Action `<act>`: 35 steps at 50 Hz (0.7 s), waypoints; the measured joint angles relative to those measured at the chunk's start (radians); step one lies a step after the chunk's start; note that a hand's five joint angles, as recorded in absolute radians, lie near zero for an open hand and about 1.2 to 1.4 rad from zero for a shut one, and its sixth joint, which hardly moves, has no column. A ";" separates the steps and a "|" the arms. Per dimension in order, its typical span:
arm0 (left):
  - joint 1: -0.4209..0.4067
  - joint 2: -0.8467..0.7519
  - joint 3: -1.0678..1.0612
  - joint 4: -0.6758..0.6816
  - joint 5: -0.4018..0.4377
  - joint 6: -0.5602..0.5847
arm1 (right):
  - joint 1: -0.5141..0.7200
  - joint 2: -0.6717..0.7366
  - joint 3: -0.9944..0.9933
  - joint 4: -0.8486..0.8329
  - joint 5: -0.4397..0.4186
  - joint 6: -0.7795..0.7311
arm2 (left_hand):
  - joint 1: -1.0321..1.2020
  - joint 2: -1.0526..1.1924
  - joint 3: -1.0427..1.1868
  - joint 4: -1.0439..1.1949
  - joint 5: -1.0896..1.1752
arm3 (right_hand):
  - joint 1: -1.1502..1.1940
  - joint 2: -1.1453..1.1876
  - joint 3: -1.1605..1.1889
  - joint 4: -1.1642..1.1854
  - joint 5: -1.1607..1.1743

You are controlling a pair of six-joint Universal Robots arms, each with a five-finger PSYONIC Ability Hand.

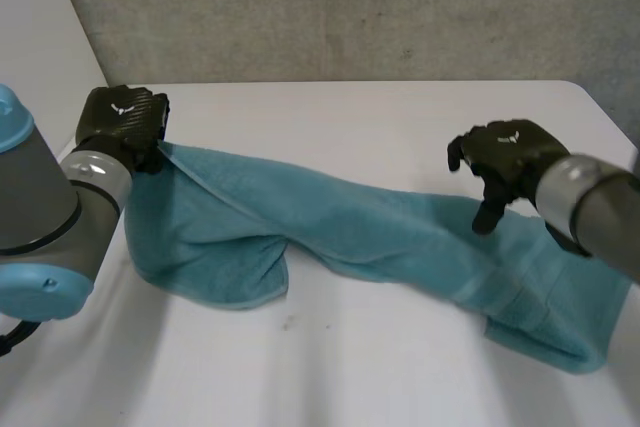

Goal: Fold the laundry

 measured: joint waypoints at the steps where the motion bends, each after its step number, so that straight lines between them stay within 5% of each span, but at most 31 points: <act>1: 0.003 -0.021 0.013 0.007 0.000 0.000 | 0.000 -0.050 0.065 -0.022 -0.012 0.002 | 0.000 0.000 0.000 0.000 0.000 | 0.072 0.102 0.091 0.090 0.072; 6: 0.005 -0.089 0.061 0.020 -0.001 0.001 | -0.001 -0.191 0.270 -0.058 -0.079 0.001 | 0.000 0.000 0.000 0.000 0.000 | 0.176 0.226 0.214 0.209 0.186; 17: 0.003 -0.138 0.108 0.026 -0.002 0.000 | -0.034 -0.258 0.500 0.014 -0.220 -0.054 | 0.000 0.000 0.000 0.000 0.000 | 0.332 0.408 0.398 0.396 0.364; 28: 0.003 -0.113 0.103 0.024 -0.004 -0.003 | -0.145 -0.210 0.606 -0.040 -0.221 -0.152 | 0.000 0.000 0.000 0.000 0.000 | 0.407 0.495 0.493 0.493 0.464; 35: 0.003 -0.111 0.098 0.024 -0.004 -0.003 | -0.195 -0.151 0.610 -0.103 -0.208 -0.156 | 0.000 0.000 0.000 0.000 0.000 | 0.290 0.353 0.341 0.340 0.364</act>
